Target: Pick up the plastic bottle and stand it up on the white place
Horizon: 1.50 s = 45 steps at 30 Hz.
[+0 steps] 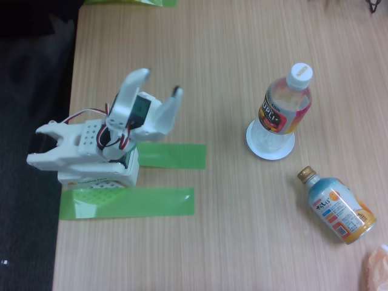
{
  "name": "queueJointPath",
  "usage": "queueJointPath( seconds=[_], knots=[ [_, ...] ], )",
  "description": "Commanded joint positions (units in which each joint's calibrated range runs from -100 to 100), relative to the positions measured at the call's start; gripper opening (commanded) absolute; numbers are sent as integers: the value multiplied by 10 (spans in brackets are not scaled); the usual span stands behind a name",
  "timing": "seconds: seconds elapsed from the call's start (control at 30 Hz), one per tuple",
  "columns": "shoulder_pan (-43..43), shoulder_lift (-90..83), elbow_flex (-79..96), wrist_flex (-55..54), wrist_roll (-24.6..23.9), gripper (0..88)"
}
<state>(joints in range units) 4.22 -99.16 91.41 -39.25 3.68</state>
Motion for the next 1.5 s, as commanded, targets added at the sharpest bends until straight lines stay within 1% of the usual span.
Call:
queueJointPath(
  seconds=[0.0, 0.13, 0.17, 0.23, 0.33, 0.5, 0.57, 0.67, 0.73, 0.83, 0.97, 1.03, 1.07, 1.23, 1.47],
  knots=[
    [1, -2, 36, -131, 3, 169],
    [5, -2, 65, -257, -2, 159],
    [5, -2, 67, -280, -2, 139],
    [7, -2, 66, -326, -12, 46],
    [19, -2, 59, -333, -30, 12],
    [53, -2, 43, -340, -84, 52],
    [55, -2, 46, -373, -95, 66],
    [52, -2, 66, -443, -106, 59],
    [51, -2, 80, -495, -107, 58],
    [50, -2, 80, -535, -107, 58],
    [54, -2, 80, -545, -103, 51],
    [55, -2, 80, -546, -102, 11],
    [55, -2, 80, -547, -102, 6],
    [55, -2, 80, -593, -102, 13],
    [50, -2, 80, -596, -106, 13]
  ],
)
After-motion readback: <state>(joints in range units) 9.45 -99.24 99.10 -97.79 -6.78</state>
